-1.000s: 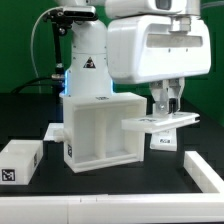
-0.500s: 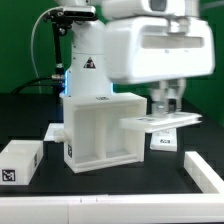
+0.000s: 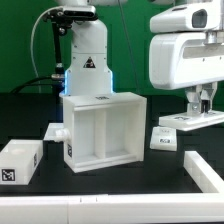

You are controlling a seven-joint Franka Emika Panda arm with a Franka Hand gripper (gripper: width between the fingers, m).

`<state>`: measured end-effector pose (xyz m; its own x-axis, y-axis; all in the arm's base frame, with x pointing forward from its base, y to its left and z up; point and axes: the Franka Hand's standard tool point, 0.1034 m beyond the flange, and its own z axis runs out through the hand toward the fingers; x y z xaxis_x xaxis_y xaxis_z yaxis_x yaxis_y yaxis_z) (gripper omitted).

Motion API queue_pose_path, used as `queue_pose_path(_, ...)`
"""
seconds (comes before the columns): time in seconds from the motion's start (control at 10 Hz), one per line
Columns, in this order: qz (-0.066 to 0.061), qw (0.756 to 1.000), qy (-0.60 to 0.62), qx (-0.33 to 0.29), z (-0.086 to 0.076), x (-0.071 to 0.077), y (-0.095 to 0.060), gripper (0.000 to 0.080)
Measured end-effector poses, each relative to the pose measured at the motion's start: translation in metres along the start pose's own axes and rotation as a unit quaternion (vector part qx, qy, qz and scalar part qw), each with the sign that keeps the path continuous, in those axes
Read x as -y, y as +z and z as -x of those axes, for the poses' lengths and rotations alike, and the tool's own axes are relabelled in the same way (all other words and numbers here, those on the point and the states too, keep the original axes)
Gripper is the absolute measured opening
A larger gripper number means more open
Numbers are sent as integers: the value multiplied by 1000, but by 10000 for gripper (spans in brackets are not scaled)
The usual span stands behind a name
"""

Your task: Assemble cabinet

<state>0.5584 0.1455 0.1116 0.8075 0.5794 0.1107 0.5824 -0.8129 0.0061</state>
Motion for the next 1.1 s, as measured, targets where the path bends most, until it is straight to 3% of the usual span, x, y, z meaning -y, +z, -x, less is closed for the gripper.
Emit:
queue_pose_path(0.2,1,1000,-30,5,4,7,3,67)
queue_pose_path(0.4,0,998,-67,-5,23,47,8,67)
queue_pose_path(0.5,3,998,-62,-22,34,58,10,67)
queue_pose_path(0.8,0,998,-62,-14,37,56,12,67)
queue_pose_path(0.9,-3,998,-58,-6,40,59,16,67)
queue_pose_path(1.1,-31,997,-44,57,53,74,36,67)
